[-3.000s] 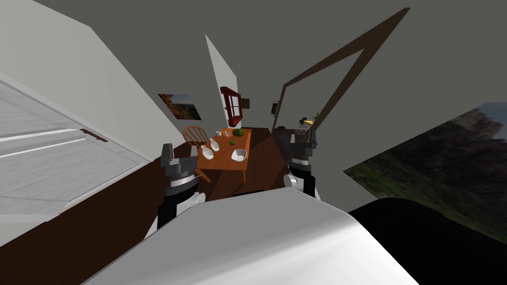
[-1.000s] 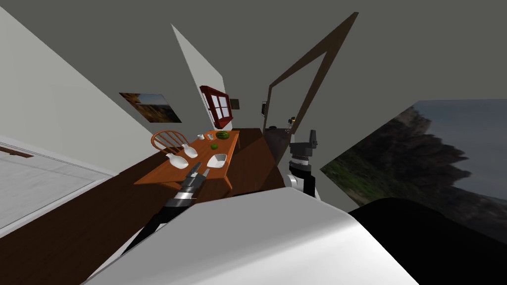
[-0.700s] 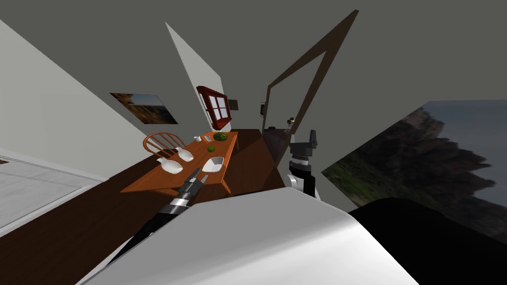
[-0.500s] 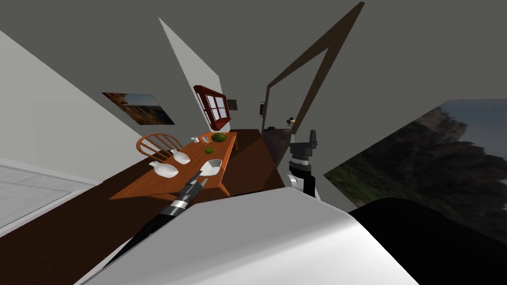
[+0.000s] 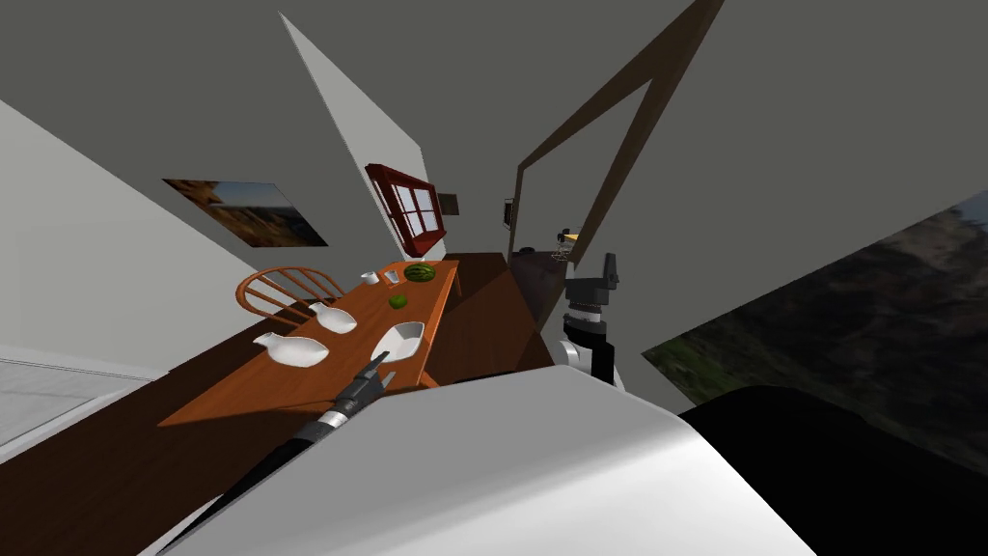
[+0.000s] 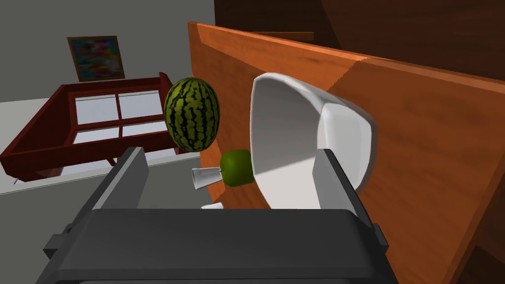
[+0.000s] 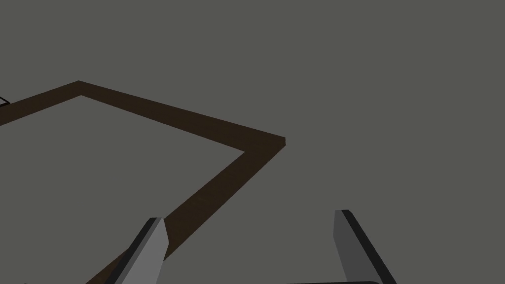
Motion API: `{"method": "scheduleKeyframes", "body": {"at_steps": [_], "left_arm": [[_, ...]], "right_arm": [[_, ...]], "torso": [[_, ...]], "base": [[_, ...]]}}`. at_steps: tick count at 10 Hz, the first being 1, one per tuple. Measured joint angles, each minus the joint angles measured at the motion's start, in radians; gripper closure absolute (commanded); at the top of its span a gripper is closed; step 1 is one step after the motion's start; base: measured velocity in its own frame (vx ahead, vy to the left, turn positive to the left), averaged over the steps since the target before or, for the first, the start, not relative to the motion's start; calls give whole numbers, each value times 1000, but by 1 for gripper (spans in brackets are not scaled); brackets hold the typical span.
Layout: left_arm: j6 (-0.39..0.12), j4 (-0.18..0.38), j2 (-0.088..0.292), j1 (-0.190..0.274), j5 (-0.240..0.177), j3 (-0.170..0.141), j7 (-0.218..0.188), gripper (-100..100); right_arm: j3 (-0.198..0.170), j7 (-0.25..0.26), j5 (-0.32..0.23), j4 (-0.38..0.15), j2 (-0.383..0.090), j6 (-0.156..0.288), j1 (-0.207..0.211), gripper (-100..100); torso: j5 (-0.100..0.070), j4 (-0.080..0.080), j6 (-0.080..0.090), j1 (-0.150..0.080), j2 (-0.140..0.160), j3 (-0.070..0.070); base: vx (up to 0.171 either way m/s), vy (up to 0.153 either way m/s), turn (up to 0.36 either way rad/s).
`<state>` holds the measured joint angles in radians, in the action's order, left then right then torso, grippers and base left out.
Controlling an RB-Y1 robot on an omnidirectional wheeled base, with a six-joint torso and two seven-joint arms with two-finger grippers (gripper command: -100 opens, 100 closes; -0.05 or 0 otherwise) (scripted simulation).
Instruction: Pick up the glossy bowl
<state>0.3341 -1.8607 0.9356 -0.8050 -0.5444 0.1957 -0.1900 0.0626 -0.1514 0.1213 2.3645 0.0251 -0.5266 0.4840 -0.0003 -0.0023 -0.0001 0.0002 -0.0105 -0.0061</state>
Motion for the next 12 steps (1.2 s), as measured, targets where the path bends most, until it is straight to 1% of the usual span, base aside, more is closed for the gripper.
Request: {"method": "scheduleKeyframes", "body": {"at_steps": [1,2,3,4,5,7,8,9,10,11,12], "left_arm": [[-9,4,25,-15,-10,1,-8,-100],[-12,21,54,-35,-19,12,-14,-100],[-36,46,83,-31,-38,27,-26,-100],[-54,46,100,-44,-47,26,-30,-100],[-74,47,128,-62,-61,26,-35,-100],[-92,112,195,-73,-91,68,-65,-100],[-112,136,226,-75,-107,87,-78,-100],[-119,144,238,-88,-111,93,-81,-100],[-130,144,260,-110,-123,92,-85,-100],[-137,168,283,-116,-132,112,-93,-100],[-157,173,302,-131,-145,118,-99,-100]], "right_arm": [[0,0,0,0,0,0,0,0],[0,0,0,0,0,0,0,0],[0,0,0,0,0,0,0,0],[0,0,0,0,0,0,0,0],[0,0,0,0,0,0,0,0],[0,0,0,0,0,0,0,0],[0,0,0,0,0,0,0,0],[0,0,0,0,0,0,0,0],[0,0,0,0,0,0,0,0],[0,0,0,0,0,0,0,0],[0,0,0,0,0,0,0,0]], "torso": [[0,0,0,-1,1,0],[0,0,0,-1,1,0],[0,0,0,-1,-2,-1],[0,0,0,0,1,0],[0,0,0,0,2,1],[0,0,0,-1,-1,-1],[0,-1,0,-1,-3,-2],[0,0,0,-1,0,0],[0,0,0,-1,2,1],[0,0,0,-1,2,1],[0,0,0,0,2,1]], "base": [[162,-20,-35],[205,-16,-49],[151,-2,-17],[125,11,-24],[176,4,-56],[216,-16,-51],[158,-4,-14],[118,-3,-27],[145,-5,-38],[139,2,-39],[127,-2,-52]]}}
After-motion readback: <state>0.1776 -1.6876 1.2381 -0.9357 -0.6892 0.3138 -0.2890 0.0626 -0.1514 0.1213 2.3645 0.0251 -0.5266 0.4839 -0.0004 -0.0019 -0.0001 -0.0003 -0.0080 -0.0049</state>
